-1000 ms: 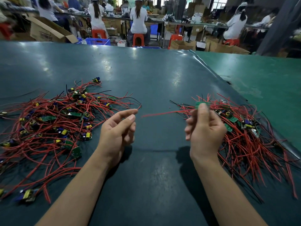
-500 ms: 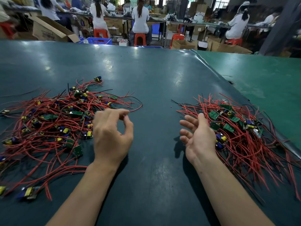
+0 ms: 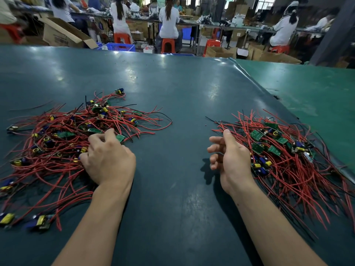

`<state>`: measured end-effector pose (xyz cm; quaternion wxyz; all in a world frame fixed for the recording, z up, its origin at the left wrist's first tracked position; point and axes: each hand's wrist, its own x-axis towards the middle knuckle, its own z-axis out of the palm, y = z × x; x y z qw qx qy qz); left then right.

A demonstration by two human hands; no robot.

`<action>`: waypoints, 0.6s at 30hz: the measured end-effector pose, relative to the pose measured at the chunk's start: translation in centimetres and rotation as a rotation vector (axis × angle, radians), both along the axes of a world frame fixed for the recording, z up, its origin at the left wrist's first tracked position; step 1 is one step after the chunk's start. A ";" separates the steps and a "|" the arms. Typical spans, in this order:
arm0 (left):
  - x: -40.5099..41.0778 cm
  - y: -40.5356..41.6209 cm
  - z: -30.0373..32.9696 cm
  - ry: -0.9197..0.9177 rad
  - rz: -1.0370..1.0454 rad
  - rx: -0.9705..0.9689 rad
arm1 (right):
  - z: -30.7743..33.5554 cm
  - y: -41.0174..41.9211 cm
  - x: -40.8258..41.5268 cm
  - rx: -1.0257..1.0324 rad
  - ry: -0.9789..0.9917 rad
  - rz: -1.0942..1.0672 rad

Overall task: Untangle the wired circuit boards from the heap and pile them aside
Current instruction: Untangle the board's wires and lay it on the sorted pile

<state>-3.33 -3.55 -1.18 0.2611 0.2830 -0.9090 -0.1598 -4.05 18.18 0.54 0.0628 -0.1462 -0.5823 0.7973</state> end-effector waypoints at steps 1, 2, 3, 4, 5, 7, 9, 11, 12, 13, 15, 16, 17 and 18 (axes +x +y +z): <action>-0.1 -0.2 0.0 -0.019 0.013 0.002 | 0.0 0.0 0.0 0.004 -0.001 0.005; -0.1 -0.3 0.0 -0.031 0.024 -0.008 | -0.1 0.0 0.0 0.007 0.000 0.010; -0.1 -0.4 0.0 -0.025 0.031 -0.016 | -0.1 0.0 0.0 0.010 0.001 0.015; 0.0 -0.3 0.0 0.008 0.030 -0.019 | -0.1 0.0 0.0 0.012 0.001 0.019; 0.1 -0.2 0.1 0.072 0.021 -0.020 | -0.1 0.1 0.0 0.018 0.000 0.023; 0.3 0.0 0.3 0.292 -0.026 -0.049 | -0.1 0.0 0.0 0.033 0.005 0.033; 0.4 0.5 0.6 0.532 -0.112 -0.160 | -0.1 -0.1 0.1 0.064 0.023 0.080; 0.6 1.4 0.6 0.703 -0.259 -0.263 | -0.1 -0.4 0.4 0.112 0.047 0.210; 0.7 2.1 0.6 0.746 -0.354 -0.296 | -0.1 -0.7 0.6 0.125 0.066 0.297; 0.8 2.7 0.6 0.764 -0.453 -0.324 | 0.0 -1.1 0.9 0.121 0.086 0.380; 1.0 3.8 0.5 0.756 -0.650 -0.371 | -0.1 -1.5 1.2 0.079 0.123 0.482; 1.0 4.2 0.3 0.745 -0.736 -0.391 | -0.1 -1.6 1.2 0.061 0.141 0.490; 0.9 4.4 0.2 0.736 -0.800 -0.410 | -0.1 -1.6 1.2 0.055 0.153 0.476; 0.9 4.5 0.1 0.732 -0.842 -0.423 | 0.0 -1.6 1.3 0.061 0.158 0.443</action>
